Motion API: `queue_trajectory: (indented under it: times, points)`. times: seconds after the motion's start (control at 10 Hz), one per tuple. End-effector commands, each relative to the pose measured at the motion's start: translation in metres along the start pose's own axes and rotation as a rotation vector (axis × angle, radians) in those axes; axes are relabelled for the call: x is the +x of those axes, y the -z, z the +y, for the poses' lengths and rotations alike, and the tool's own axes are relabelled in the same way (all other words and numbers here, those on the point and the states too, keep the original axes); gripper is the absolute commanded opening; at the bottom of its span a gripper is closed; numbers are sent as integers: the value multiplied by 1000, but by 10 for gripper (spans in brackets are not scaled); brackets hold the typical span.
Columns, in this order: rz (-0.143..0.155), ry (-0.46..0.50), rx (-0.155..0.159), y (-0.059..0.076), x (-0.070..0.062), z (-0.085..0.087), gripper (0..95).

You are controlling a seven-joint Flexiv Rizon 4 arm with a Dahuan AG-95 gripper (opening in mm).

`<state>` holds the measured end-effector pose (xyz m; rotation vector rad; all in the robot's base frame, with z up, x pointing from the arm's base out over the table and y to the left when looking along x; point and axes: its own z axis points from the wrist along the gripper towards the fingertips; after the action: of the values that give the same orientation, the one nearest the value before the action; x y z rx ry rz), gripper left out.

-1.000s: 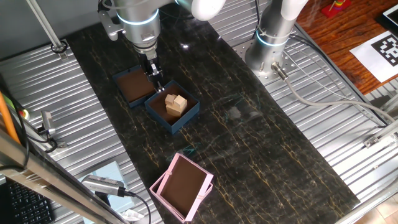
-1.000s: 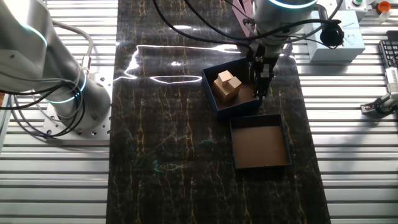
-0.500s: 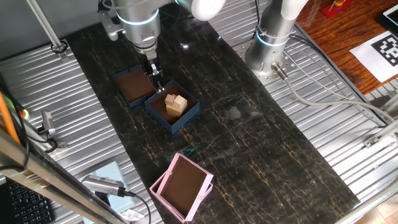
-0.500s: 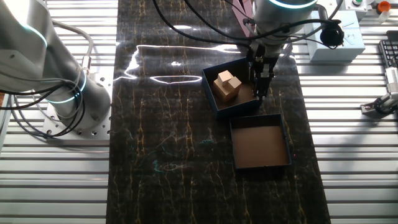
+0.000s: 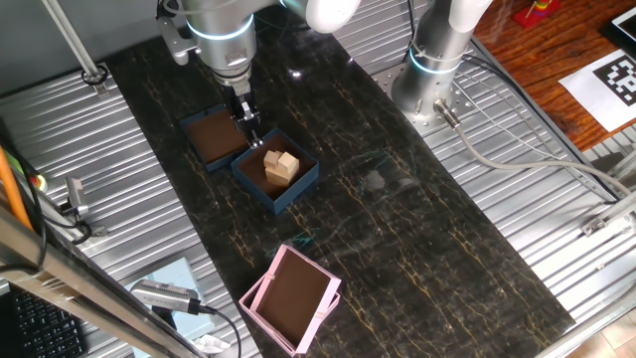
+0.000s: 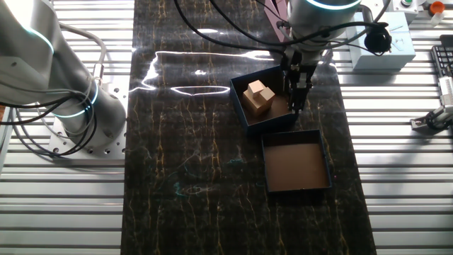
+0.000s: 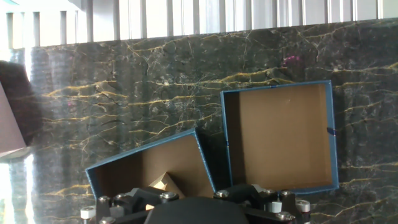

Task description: Take everything out of the gift box

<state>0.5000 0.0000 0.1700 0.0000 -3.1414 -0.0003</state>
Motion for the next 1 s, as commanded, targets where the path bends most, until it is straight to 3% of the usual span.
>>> queue_trajectory:
  times: [0.1, 0.2, 1.0]
  points:
    - [0, 0, 0, 0, 0, 0, 0]
    - [-38, 199, -36, 0, 0, 0, 0]
    - [-36, 241, -39, 0, 0, 1, 0]
